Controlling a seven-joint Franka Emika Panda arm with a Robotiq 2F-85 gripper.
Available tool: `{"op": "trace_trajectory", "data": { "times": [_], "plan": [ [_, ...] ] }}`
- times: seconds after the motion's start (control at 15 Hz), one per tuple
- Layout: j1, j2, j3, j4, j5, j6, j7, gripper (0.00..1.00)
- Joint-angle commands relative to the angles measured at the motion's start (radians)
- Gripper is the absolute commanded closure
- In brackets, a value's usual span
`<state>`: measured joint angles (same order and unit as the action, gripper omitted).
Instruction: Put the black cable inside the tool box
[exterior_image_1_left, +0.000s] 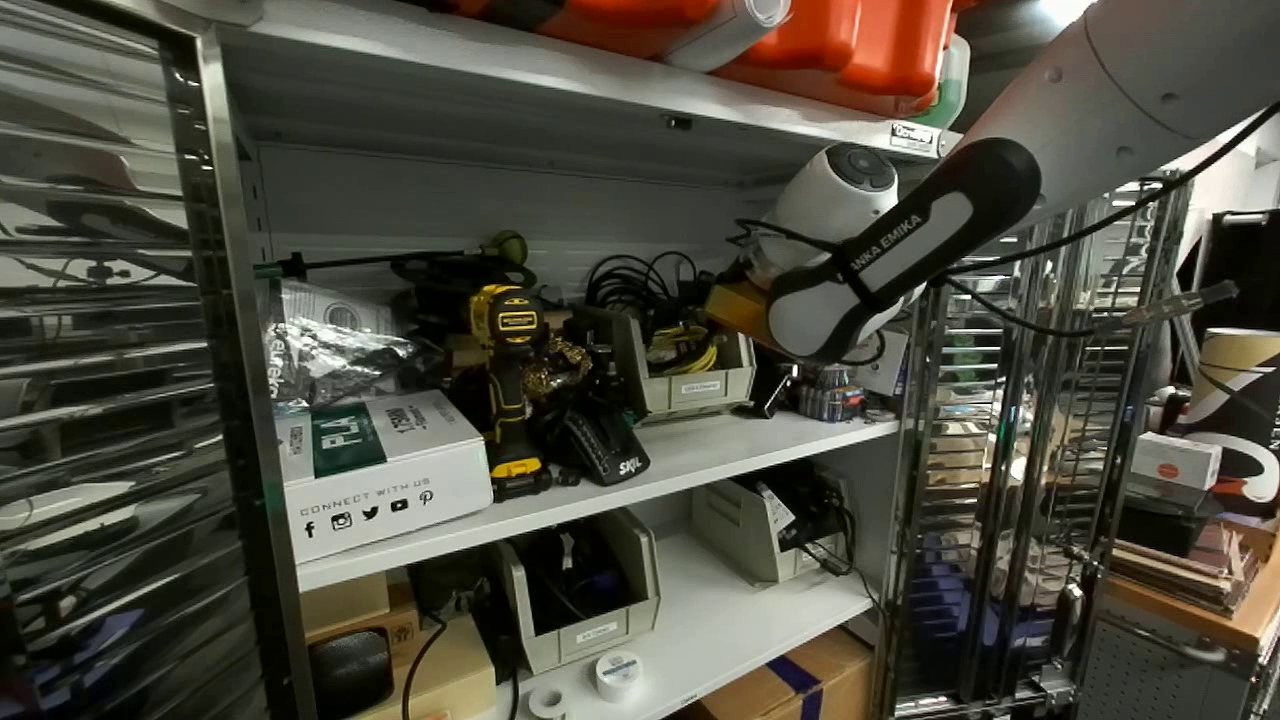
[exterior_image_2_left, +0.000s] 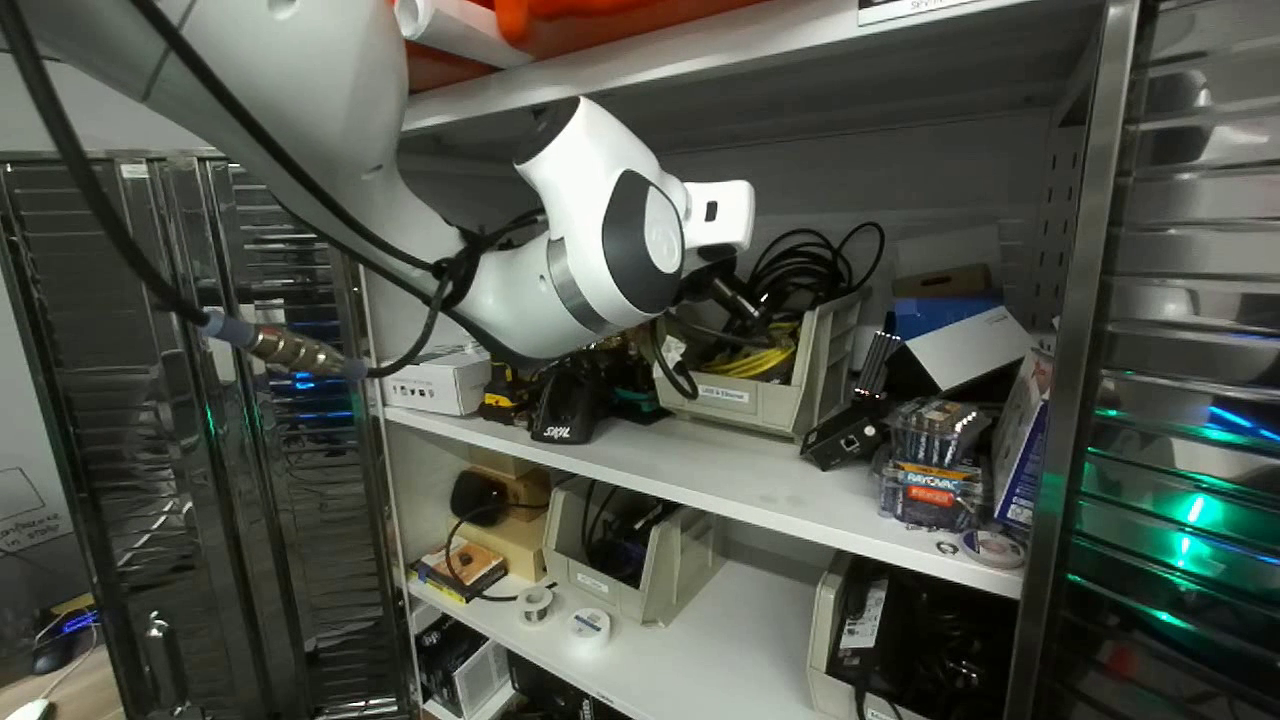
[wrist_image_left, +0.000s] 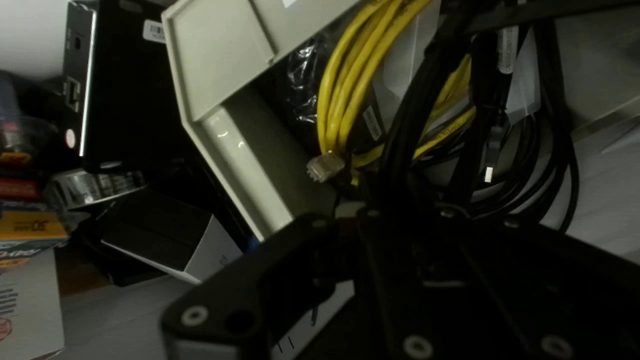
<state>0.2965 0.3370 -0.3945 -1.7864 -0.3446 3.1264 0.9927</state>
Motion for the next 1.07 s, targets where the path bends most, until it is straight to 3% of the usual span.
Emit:
{"op": "trace_trajectory", "data": {
  "times": [0.0,0.47,0.73,0.87,1.0],
  "plan": [
    [0.014,0.013,-0.011,0.032,0.002,-0.001,0.016,0.55],
    [-0.031,-0.106,0.055,-0.099,0.034,0.015,-0.020,0.02],
    [-0.069,-0.195,0.104,-0.216,0.045,0.041,-0.044,0.00],
    [-0.109,-0.251,0.166,-0.295,0.087,0.021,-0.078,0.00],
    [-0.158,-0.316,0.259,-0.388,0.215,-0.037,-0.176,0.00]
  ]
}}
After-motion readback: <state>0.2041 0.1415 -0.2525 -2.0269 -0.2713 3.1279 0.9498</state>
